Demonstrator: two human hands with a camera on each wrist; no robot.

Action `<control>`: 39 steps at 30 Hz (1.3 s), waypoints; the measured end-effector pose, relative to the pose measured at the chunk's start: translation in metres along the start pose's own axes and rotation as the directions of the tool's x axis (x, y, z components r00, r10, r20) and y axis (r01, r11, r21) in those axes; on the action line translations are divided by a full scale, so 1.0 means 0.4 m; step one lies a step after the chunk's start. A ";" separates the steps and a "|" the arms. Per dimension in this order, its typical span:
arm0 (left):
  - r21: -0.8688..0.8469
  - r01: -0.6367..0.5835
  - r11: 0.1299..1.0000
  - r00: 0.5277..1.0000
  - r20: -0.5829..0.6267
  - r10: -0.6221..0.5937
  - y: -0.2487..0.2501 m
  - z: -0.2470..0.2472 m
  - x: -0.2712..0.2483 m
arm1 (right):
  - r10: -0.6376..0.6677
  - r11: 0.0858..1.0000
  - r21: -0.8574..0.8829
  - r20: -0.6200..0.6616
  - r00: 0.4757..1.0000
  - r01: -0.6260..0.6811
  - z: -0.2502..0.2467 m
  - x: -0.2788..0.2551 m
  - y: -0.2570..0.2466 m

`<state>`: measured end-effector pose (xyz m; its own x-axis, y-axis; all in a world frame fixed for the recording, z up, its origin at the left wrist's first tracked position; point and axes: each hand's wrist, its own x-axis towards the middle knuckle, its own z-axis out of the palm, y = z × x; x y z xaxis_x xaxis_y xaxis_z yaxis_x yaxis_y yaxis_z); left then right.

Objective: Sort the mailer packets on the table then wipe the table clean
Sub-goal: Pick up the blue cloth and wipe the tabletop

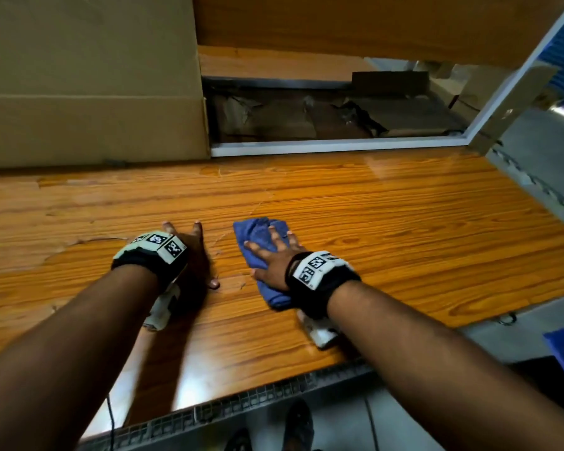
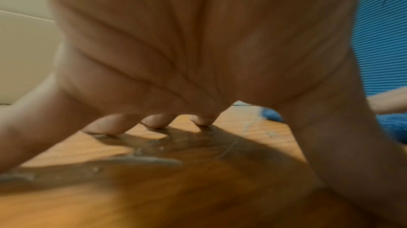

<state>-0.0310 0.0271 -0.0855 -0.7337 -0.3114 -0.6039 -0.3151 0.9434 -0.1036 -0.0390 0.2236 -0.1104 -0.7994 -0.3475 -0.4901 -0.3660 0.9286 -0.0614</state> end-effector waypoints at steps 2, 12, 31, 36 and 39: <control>-0.012 -0.009 1.000 1.000 -0.013 0.008 0.000 0.001 0.001 | 0.067 0.997 -0.031 -0.022 0.998 -0.067 -0.003 0.015 0.136; -0.074 -0.082 0.994 0.995 -0.056 0.078 -0.009 -0.116 0.064 | 0.225 0.973 0.052 -0.005 0.974 -0.224 -0.044 0.065 0.272; -0.072 -0.079 0.994 0.996 -0.041 0.077 0.003 -0.152 0.101 | 0.062 0.998 0.034 -0.014 0.998 -0.062 -0.085 0.182 0.079; -0.070 -0.080 0.994 0.996 -0.049 0.076 -0.003 -0.140 0.115 | -0.084 0.996 -0.006 0.017 0.996 0.084 -0.091 0.211 0.054; -0.126 -0.070 0.990 0.997 -0.027 0.067 -0.013 -0.133 0.137 | 0.137 0.990 -0.036 -0.021 0.990 -0.138 -0.097 0.244 0.251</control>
<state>-0.1016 -0.0008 -0.0760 -0.7695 -0.2502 -0.5877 -0.3362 0.9410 0.0395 -0.1724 0.2779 -0.1306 -0.8521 -0.2193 -0.4753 -0.2691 0.9623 0.0384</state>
